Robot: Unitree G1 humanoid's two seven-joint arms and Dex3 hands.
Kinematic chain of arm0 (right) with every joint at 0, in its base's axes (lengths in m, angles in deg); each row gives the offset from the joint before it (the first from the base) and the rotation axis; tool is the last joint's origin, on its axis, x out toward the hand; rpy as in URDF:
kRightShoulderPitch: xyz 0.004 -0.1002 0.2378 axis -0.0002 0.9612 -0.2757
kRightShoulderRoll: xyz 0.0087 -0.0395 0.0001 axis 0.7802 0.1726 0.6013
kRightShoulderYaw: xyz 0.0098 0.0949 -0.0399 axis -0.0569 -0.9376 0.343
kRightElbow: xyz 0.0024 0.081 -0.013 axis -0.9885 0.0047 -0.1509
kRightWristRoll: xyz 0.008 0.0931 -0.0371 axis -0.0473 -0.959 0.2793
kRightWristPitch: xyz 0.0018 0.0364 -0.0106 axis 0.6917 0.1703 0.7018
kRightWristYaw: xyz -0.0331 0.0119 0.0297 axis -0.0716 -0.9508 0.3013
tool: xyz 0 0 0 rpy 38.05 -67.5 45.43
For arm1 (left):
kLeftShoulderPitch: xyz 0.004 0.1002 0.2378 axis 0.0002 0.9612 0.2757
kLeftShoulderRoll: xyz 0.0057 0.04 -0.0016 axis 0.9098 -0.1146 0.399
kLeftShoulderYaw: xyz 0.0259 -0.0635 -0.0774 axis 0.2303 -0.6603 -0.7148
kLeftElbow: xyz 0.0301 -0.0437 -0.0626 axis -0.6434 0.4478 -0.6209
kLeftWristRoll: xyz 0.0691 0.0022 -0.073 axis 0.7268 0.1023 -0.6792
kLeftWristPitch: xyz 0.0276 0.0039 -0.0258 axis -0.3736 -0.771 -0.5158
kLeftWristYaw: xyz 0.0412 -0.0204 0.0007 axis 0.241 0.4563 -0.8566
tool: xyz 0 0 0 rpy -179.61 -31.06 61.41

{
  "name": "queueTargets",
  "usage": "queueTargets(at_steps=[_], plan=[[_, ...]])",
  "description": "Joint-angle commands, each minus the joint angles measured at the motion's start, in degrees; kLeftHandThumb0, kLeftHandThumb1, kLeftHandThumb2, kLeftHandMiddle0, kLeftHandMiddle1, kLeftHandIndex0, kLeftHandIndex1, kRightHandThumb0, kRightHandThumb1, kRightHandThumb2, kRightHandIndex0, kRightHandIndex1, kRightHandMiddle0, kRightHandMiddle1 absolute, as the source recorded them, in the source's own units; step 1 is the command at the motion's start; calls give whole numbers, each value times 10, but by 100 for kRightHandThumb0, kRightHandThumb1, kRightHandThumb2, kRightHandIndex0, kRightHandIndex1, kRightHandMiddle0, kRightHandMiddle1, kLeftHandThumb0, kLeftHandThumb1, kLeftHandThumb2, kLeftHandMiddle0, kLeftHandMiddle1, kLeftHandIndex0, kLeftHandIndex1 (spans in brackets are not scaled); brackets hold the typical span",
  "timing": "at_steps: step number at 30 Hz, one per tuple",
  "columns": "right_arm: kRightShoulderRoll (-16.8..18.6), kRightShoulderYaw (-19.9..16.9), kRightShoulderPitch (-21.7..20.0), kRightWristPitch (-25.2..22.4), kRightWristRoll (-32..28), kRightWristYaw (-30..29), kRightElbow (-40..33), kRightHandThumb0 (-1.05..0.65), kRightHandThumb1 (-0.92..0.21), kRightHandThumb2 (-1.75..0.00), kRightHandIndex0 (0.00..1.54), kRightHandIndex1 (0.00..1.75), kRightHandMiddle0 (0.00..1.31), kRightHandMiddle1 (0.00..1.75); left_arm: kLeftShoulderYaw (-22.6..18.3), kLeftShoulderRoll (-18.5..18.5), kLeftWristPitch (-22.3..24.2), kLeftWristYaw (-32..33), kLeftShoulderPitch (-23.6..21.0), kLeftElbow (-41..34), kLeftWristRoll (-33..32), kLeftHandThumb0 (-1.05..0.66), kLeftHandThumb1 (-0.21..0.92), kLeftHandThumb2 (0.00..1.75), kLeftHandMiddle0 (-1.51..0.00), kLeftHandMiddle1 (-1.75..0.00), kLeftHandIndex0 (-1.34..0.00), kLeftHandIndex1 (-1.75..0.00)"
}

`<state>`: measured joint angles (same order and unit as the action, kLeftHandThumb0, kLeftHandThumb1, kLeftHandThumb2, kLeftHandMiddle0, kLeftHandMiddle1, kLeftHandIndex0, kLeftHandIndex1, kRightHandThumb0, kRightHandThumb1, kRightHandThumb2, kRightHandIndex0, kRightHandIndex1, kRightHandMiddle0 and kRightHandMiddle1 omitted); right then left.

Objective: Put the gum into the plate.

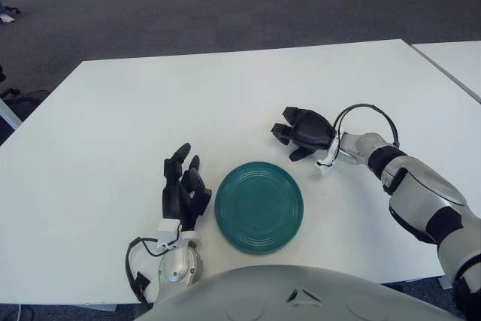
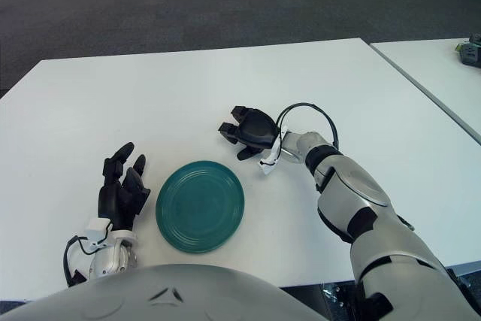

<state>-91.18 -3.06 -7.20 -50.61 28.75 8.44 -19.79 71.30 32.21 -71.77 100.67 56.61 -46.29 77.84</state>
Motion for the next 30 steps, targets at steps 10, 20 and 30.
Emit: queueTargets(at_steps=[10, 20, 30], plan=[[7, -33, -11, 3, -26, 10, -1, -45, -43, -117, 119, 175, 53, 175, 0, -8, -6, -11, -6, 3, 3, -85, 92, 87, -51, -8, -3, -91], [23, -111, -6, 21, -138, 226, -13, -54, -72, -79, 49, 140, 26, 149, 1, -4, 2, -16, -4, 0, 4, -82, 92, 88, -47, -5, 0, -87], [-24, -171, 13, -38, -219, 469, -181, -95, -92, -71, 12, 7, 0, 48, 14, -2, 16, -22, 1, -7, 7, -83, 92, 90, -39, -1, 0, -78]])
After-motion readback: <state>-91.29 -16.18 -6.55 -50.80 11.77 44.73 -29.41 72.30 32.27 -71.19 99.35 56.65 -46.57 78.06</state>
